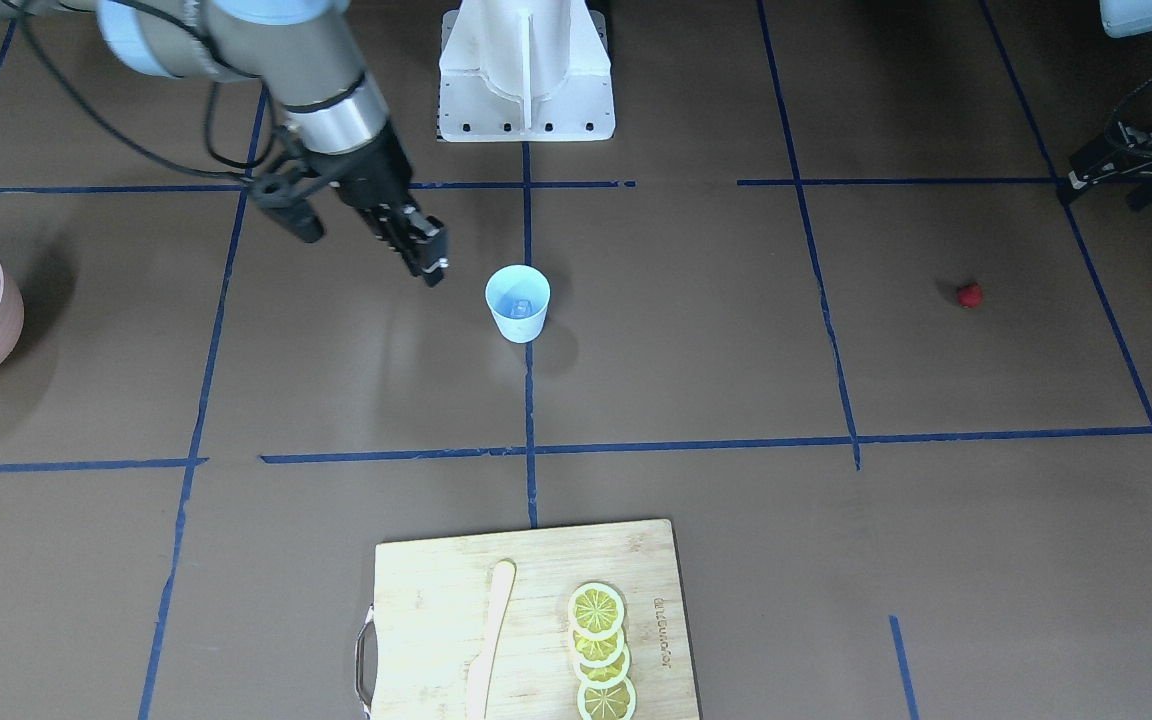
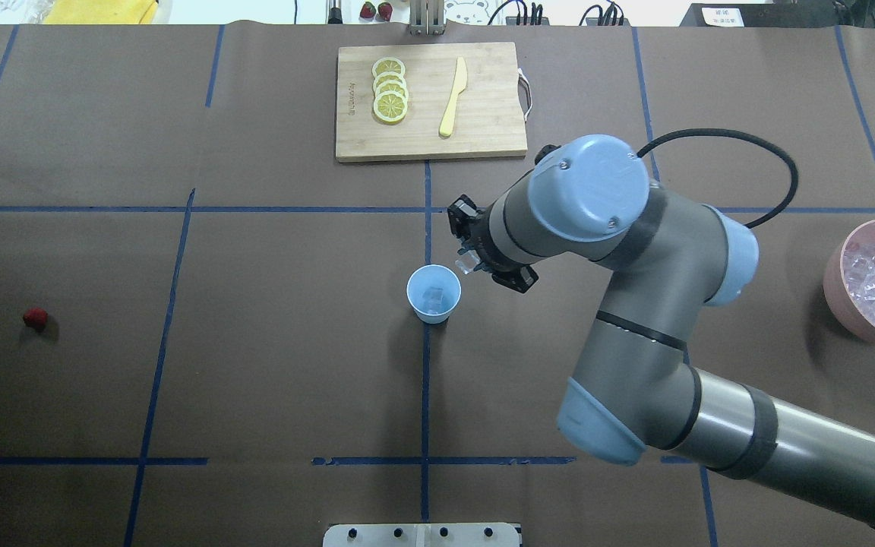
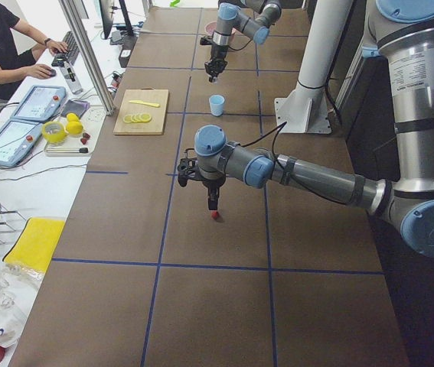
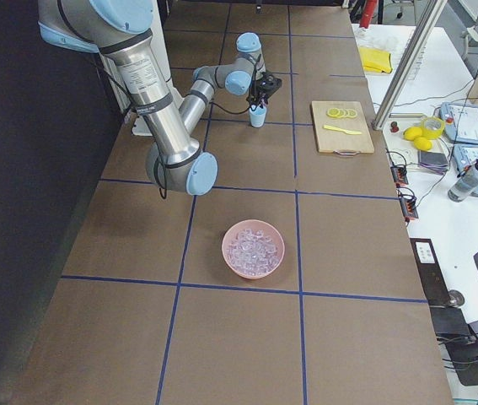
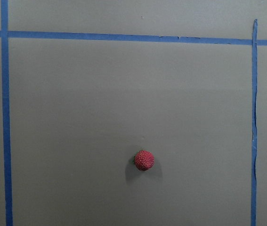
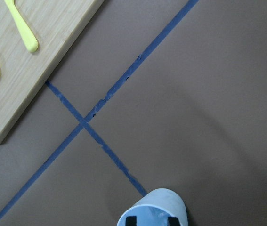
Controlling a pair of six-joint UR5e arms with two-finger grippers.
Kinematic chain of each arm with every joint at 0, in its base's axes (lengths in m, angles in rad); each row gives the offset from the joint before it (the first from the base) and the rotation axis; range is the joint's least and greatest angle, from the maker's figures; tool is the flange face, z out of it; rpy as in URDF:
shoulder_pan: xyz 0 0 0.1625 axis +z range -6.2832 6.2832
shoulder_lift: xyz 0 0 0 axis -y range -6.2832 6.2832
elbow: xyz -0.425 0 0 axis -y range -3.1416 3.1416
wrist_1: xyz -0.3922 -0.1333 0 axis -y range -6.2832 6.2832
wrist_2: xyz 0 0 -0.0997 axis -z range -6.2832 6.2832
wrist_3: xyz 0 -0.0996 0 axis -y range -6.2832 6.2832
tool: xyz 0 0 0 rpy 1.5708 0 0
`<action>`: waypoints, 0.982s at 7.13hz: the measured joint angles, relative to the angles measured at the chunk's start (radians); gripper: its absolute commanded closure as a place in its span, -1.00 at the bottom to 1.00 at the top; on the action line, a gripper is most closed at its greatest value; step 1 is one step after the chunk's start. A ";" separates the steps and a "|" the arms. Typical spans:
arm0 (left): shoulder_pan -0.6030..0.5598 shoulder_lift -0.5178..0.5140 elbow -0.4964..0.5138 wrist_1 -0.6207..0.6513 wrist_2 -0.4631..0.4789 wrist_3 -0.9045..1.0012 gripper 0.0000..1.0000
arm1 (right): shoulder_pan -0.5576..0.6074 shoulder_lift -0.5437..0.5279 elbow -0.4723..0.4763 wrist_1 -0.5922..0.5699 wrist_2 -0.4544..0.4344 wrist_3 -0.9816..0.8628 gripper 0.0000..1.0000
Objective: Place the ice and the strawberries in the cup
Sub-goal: 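Carry the ice cube with the right gripper over the cup, then open the right gripper to drop the ice cube into the cup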
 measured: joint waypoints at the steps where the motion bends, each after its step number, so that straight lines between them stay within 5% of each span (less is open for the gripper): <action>1: 0.000 0.000 -0.001 0.000 0.000 0.000 -1.00 | -0.021 0.030 -0.036 -0.001 -0.027 0.007 0.99; 2: 0.000 0.001 -0.002 0.000 0.000 0.000 -1.00 | -0.033 0.049 -0.063 -0.002 -0.041 0.009 0.87; 4: -0.001 0.001 -0.003 0.000 0.000 0.000 -1.00 | -0.047 0.067 -0.099 -0.002 -0.050 0.004 0.25; 7: -0.003 0.001 -0.004 0.000 0.000 0.000 -1.00 | -0.056 0.066 -0.108 -0.002 -0.052 -0.001 0.22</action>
